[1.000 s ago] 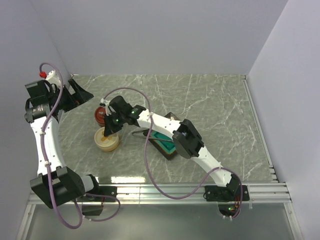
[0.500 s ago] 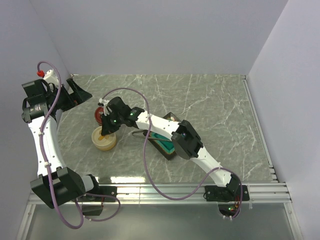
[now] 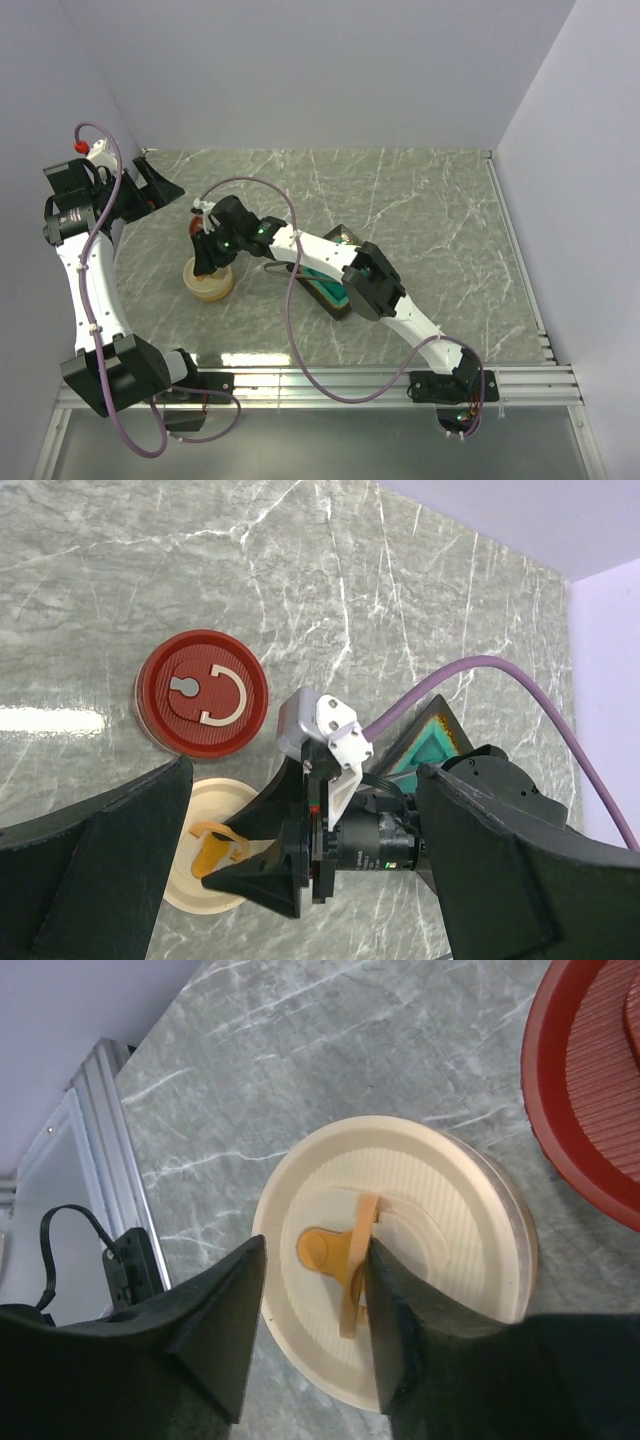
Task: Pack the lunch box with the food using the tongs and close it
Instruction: Move the lunch box
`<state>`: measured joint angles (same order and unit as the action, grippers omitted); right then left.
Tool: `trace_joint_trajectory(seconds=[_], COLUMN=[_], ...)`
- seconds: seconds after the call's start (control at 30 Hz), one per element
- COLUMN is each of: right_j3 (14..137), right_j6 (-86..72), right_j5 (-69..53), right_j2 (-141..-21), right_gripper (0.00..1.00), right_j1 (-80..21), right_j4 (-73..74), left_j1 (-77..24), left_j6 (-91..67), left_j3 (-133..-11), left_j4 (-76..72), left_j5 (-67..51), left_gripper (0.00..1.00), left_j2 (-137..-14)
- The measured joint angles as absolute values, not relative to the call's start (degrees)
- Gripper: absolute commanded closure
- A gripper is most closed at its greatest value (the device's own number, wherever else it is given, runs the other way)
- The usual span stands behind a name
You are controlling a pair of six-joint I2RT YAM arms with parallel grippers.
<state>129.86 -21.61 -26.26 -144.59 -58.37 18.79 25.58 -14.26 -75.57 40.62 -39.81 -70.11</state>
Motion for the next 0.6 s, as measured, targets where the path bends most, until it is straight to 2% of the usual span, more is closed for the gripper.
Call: trace_joint_trajectory(seconds=[0.3,0.6], right_j3=[129.86,129.34], right_j6=[-20.86,-20.56], right_j5=[-24.25,-22.11], right_j2=[-143.92,-143.59], right_gripper=[0.39,0.37], right_j1=[-58.96,-57.67], right_j4=[19.38,19.86], left_j1=[25.69,25.74], left_j6=[-14.26,-14.28], left_j3=[-75.57,-75.57], left_j4=[40.53,40.32], left_j5=[-40.40,-40.82], left_gripper=[0.01,0.01], left_j2=[-69.82,-69.12])
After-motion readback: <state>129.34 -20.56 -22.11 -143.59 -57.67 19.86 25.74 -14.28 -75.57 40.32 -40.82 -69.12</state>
